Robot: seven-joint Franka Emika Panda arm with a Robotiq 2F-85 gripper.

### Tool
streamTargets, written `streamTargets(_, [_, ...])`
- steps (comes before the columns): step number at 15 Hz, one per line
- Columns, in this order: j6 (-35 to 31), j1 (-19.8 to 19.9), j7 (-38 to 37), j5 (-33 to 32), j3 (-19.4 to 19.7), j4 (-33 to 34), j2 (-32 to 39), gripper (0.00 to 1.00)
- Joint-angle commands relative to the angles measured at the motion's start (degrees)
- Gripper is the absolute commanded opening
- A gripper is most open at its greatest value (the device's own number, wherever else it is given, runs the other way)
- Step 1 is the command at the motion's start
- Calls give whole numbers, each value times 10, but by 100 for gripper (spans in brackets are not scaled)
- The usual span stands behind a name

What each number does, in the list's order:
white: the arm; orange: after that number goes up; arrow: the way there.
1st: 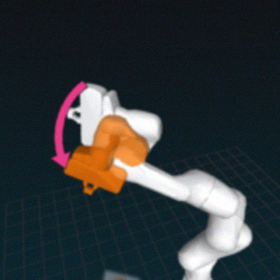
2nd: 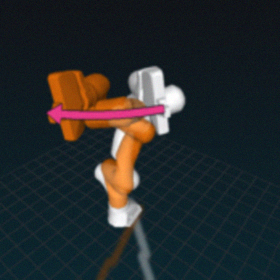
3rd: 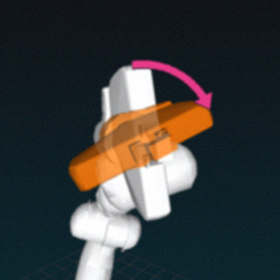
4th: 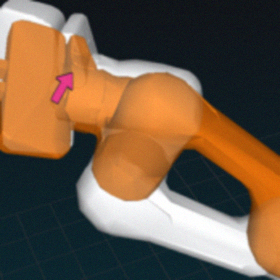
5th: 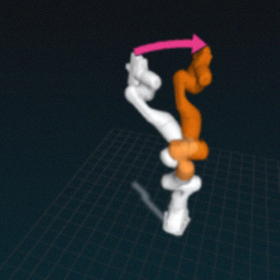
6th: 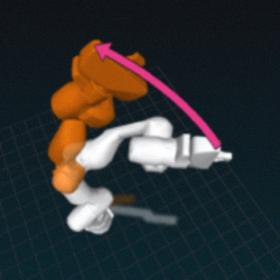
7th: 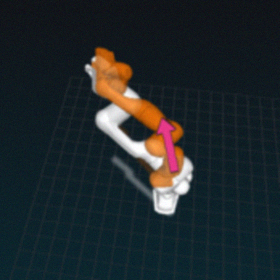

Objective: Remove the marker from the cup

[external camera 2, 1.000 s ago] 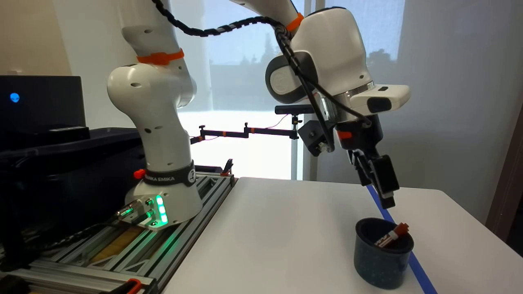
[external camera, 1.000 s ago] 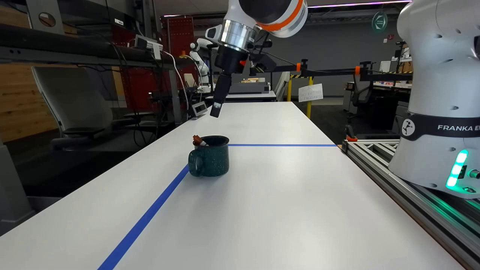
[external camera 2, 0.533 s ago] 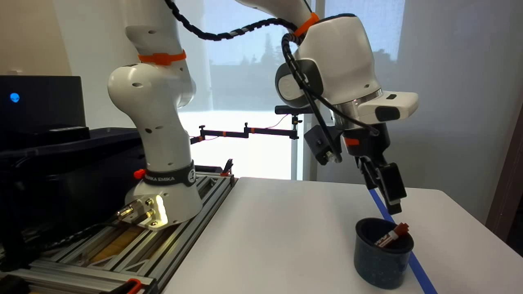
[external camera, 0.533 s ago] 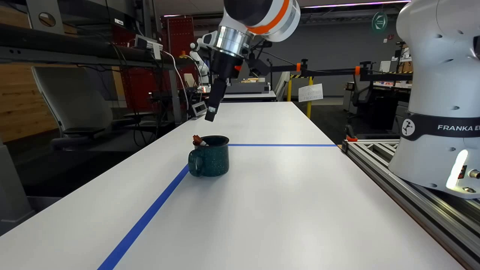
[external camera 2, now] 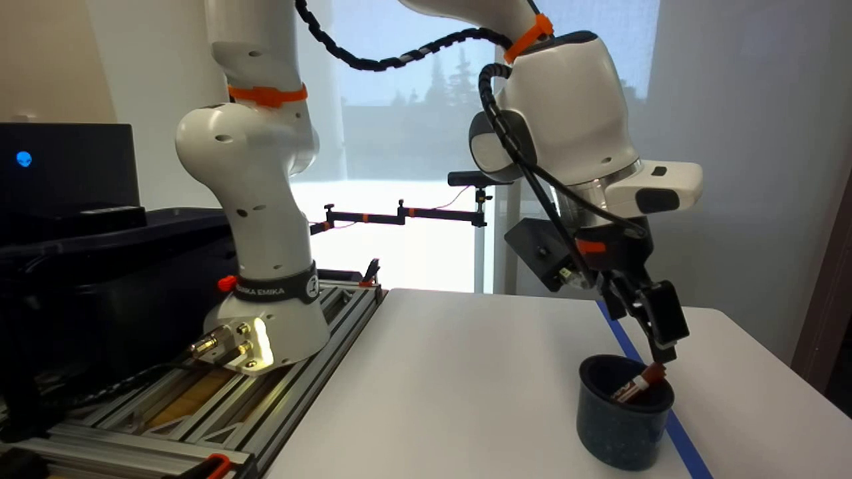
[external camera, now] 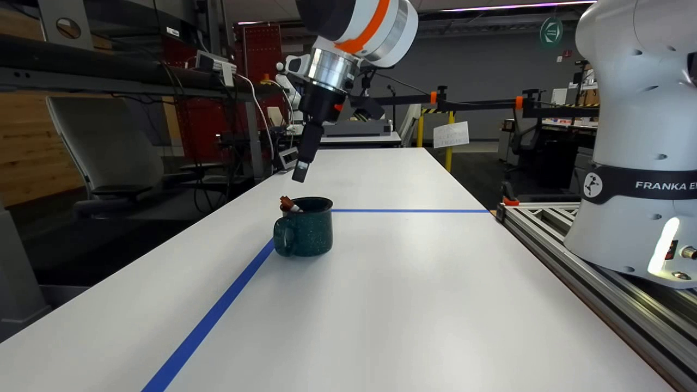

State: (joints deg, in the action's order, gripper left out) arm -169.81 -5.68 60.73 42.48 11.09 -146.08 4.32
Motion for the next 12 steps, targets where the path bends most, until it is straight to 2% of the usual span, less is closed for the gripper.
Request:
streamTargets(1, [4, 11, 53, 38, -7, 24, 34, 100])
streamTargets(5, [-3, 19, 83, 64, -16, 35, 59, 100])
streamTargets(6, [-5, 21, 87, 70, -19, 38, 64, 96])
streamTargets(7, [-4, 23, 93, 77, -22, 42, 70, 74])
streamTargets(9, [-5, 26, 101, 90, -27, 47, 77, 68])
streamTargets(10, [-5, 28, 105, 96, -30, 50, 80, 58])
streamTargets(12, [-5, 32, 111, 104, -36, 55, 86, 45])
